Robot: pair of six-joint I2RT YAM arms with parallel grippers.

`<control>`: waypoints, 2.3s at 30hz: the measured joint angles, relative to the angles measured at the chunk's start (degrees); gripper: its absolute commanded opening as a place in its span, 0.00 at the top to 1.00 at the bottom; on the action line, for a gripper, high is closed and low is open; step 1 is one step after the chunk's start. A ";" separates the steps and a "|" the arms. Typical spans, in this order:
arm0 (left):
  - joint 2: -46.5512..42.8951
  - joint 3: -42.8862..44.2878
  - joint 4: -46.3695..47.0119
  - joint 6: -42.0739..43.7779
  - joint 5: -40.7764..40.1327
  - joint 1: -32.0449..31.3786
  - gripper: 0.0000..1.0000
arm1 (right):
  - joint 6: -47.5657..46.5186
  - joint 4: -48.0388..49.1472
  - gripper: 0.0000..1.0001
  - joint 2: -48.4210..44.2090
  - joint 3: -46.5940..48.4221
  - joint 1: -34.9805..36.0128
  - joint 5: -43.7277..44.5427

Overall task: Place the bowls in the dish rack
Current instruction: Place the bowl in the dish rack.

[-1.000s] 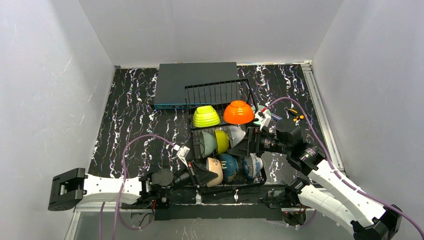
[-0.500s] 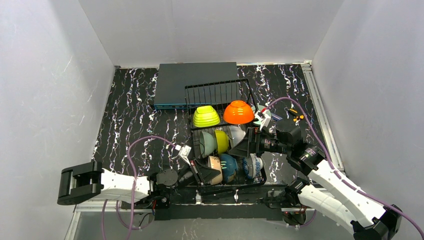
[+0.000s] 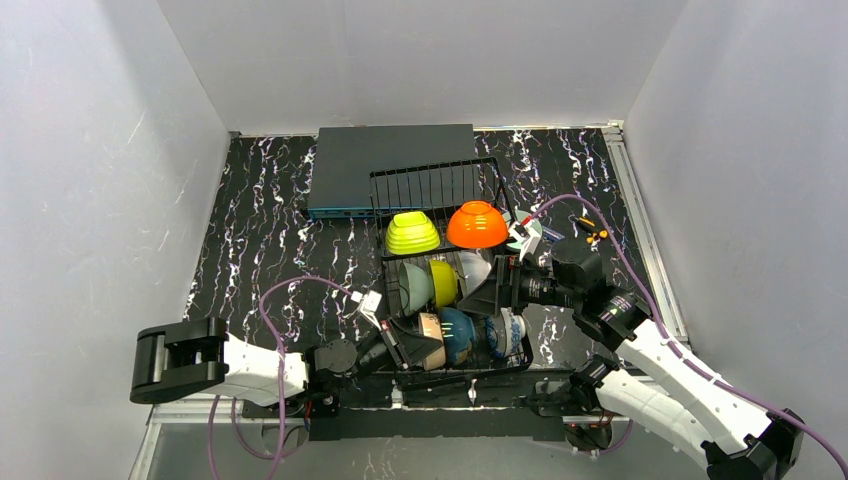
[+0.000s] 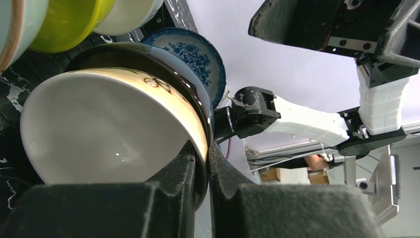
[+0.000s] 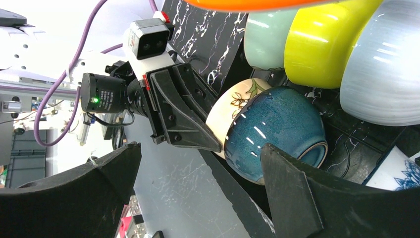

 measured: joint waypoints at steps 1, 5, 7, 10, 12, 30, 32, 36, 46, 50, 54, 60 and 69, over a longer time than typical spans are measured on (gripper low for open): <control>0.07 0.00 0.39 -0.42 -0.15 -0.02 1.00 | 0.00 0.02 0.03 0.00 0.00 0.00 -0.02; 0.09 0.00 0.83 -2.10 -1.03 -0.02 1.00 | -0.02 0.22 0.03 0.00 0.00 0.00 -0.09; 0.09 0.00 0.83 -3.04 -1.66 -0.02 1.00 | -0.02 0.31 0.03 0.00 0.00 0.00 -0.20; -0.17 0.00 0.72 -4.11 -2.49 -0.02 1.00 | -0.02 0.31 0.03 0.00 0.00 0.00 -0.22; -1.03 0.00 0.04 -4.96 -2.89 -0.02 1.00 | -0.02 0.33 0.03 0.00 -0.02 0.00 -0.22; -9.44 0.00 -12.94 -13.66 -3.10 0.00 1.00 | -0.09 0.35 0.03 0.07 -0.02 0.00 -0.22; -9.51 0.00 -13.27 -14.32 -3.23 0.00 1.00 | -0.11 0.33 0.03 0.07 -0.02 0.00 -0.22; -9.79 0.00 -13.55 -14.43 -3.26 0.02 1.00 | -0.24 0.35 0.02 0.09 -0.02 0.00 -0.22; -11.63 0.00 -14.82 -10.08 -0.48 0.00 1.00 | -0.28 0.55 0.02 1.22 -0.02 0.00 -0.55; -10.54 0.00 -13.81 -11.41 -1.03 0.00 1.00 | -0.48 0.63 0.03 1.36 -0.02 0.00 -0.85; -10.43 0.00 -13.99 -12.70 -2.27 0.00 0.81 | -0.63 0.74 0.02 1.36 0.00 0.00 -0.87; -11.19 0.00 -16.15 -13.99 -2.95 0.00 0.61 | -1.09 0.74 0.02 1.36 -0.02 0.00 -0.85; -18.71 0.00 -22.49 -13.84 -3.67 0.00 0.47 | -1.44 0.72 0.02 1.36 0.00 0.00 -0.85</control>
